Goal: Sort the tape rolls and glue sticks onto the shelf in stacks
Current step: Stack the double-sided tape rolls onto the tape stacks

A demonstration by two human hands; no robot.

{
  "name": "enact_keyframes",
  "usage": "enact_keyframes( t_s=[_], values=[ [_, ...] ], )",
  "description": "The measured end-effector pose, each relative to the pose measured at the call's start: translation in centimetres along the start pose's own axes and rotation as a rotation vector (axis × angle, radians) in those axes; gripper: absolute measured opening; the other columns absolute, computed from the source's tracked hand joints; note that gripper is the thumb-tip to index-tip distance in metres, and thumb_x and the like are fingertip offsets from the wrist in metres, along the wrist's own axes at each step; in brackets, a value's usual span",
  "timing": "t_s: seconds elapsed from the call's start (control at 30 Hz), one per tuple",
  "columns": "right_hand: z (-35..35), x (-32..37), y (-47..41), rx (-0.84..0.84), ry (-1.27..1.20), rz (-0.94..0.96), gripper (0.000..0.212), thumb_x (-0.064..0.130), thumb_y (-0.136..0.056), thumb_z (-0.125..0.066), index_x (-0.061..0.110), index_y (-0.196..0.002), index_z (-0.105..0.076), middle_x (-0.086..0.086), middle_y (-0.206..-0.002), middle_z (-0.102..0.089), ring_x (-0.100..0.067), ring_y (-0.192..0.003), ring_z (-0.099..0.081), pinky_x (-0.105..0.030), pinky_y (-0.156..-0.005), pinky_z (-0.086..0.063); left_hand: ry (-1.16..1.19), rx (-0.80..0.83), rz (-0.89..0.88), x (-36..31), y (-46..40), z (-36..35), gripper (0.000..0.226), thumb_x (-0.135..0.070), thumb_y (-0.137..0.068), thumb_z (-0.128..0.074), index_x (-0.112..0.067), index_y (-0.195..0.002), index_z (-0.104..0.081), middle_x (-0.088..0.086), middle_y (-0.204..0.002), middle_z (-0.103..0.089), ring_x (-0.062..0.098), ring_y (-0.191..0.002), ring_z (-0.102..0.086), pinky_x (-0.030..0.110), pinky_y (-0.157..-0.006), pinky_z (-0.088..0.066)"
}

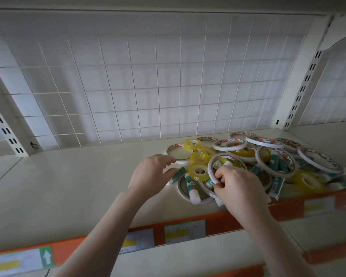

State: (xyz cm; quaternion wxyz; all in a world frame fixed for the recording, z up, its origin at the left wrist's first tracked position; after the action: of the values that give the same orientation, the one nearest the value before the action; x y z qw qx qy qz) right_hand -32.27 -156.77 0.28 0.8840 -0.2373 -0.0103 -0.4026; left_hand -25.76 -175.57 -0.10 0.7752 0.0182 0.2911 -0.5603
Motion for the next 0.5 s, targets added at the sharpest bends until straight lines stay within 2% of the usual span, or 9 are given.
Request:
enact_keyframes(
  t_s=[0.07,0.13,0.2,0.3,0.43,0.5],
  values=[
    [0.0,0.3,0.1,-0.016,0.009,0.002,0.01,0.016,-0.08,-0.071,0.012,-0.089,-0.068,0.002,-0.068,-0.063,-0.012,-0.058,-0.055,-0.023,-0.056,-0.047,0.009,-0.007,0.01,0.1,0.1,0.1,0.026,-0.029,-0.088,-0.059,-0.023,-0.113,-0.065,-0.006,-0.105,-0.064,0.01,-0.092,-0.057,0.03,-0.082,-0.047],
    [-0.3,0.2,0.3,-0.09,-0.007,0.013,0.017,0.011,-0.066,-0.082,0.01,-0.075,-0.068,0.002,-0.054,-0.057,-0.011,-0.045,-0.048,-0.023,-0.044,-0.043,0.014,-0.013,0.019,0.3,0.2,0.1,0.025,-0.029,-0.088,-0.059,-0.023,-0.112,-0.065,-0.006,-0.103,-0.064,0.01,-0.091,-0.057,0.03,-0.082,-0.047],
    [-0.3,0.2,0.5,-0.147,-0.017,0.022,0.024,0.008,-0.057,-0.087,0.009,-0.068,-0.066,0.003,-0.048,-0.054,-0.01,-0.039,-0.046,-0.022,-0.038,-0.04,0.014,-0.014,0.023,0.6,0.3,0.1,0.025,-0.028,-0.088,-0.06,-0.022,-0.111,-0.065,-0.006,-0.102,-0.064,0.01,-0.091,-0.057,0.03,-0.082,-0.046],
    [-0.1,0.0,0.7,-0.239,-0.042,0.053,0.025,0.006,-0.056,-0.088,0.007,-0.07,-0.067,0.001,-0.051,-0.058,-0.014,-0.042,-0.051,-0.026,-0.041,-0.043,0.02,-0.017,0.032,0.8,0.3,0.1,0.024,-0.027,-0.088,-0.06,-0.021,-0.11,-0.066,-0.006,-0.101,-0.064,0.01,-0.09,-0.057,0.03,-0.082,-0.046],
    [0.0,-0.6,0.6,-0.315,-0.042,0.104,0.028,0.005,-0.057,-0.087,0.006,-0.079,-0.07,-0.002,-0.062,-0.066,-0.02,-0.054,-0.061,-0.032,-0.056,-0.051,0.027,-0.027,0.038,1.0,0.2,0.1,0.023,-0.025,-0.087,-0.06,-0.021,-0.109,-0.067,-0.006,-0.099,-0.064,0.011,-0.088,-0.057,0.032,-0.082,-0.048],
    [0.3,-1.1,0.5,-0.342,-0.026,0.11,0.028,0.005,-0.058,-0.086,0.006,-0.081,-0.071,-0.003,-0.065,-0.067,-0.022,-0.057,-0.063,-0.033,-0.058,-0.051,0.037,-0.037,0.029,0.8,0.0,0.2,0.022,-0.025,-0.087,-0.06,-0.022,-0.108,-0.067,-0.007,-0.097,-0.064,0.01,-0.088,-0.057,0.033,-0.082,-0.048]
  ],
)
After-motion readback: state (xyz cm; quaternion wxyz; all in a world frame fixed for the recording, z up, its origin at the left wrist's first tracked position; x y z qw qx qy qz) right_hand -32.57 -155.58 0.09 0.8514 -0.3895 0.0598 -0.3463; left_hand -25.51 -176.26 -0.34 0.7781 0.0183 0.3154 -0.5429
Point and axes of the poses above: each hand's wrist, its own y-axis away from the middle knuckle, its own z-axis out of the back of the hand, x = y × z, the point moved 3 cm from there along -y, towards the middle knuckle
